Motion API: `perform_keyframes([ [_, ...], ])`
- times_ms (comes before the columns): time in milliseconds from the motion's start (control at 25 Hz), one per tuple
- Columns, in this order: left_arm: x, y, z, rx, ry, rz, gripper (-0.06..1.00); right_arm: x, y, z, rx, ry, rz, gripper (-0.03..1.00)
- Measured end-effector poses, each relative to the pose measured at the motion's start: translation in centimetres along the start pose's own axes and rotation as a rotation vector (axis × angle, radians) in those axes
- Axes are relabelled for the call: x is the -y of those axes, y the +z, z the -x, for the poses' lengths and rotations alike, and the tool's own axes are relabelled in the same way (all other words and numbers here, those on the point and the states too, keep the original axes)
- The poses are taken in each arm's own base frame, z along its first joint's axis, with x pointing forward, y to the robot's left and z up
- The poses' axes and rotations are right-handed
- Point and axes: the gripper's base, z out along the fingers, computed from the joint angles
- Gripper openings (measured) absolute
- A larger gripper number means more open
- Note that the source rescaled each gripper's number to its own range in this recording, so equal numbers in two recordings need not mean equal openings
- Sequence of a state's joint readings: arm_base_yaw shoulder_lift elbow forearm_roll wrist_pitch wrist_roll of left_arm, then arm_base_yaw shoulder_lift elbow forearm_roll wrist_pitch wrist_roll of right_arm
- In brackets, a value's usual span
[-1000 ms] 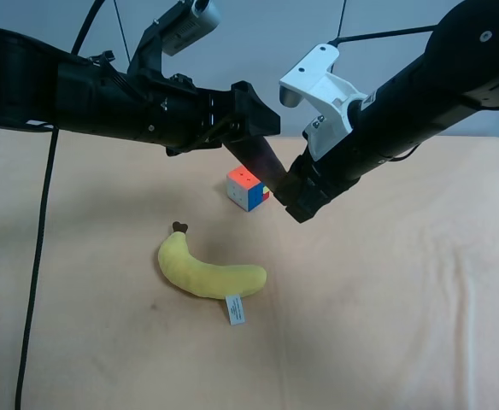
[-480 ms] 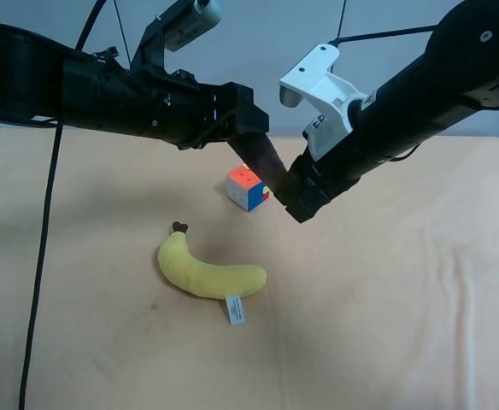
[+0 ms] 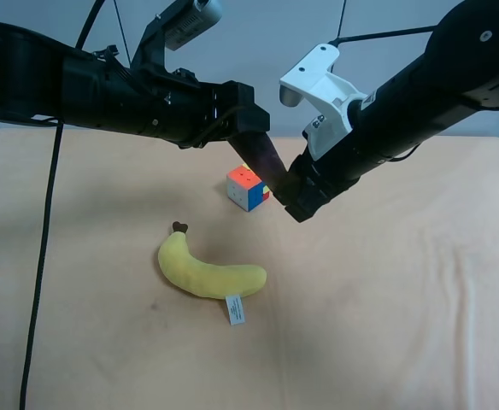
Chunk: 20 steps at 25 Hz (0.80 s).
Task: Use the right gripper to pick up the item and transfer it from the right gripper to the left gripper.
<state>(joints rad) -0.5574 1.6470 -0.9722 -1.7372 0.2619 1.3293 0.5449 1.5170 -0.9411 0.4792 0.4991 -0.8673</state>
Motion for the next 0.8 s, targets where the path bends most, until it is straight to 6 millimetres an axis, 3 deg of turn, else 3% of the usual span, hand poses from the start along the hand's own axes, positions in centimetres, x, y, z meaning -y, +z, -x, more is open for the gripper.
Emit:
perform_keyframes([
  [800, 0.05, 0.00, -0.01, -0.001, 0.000, -0.005, 0.11, 0.00, 0.00, 0.00, 0.000, 0.001, 0.000, 0.00],
])
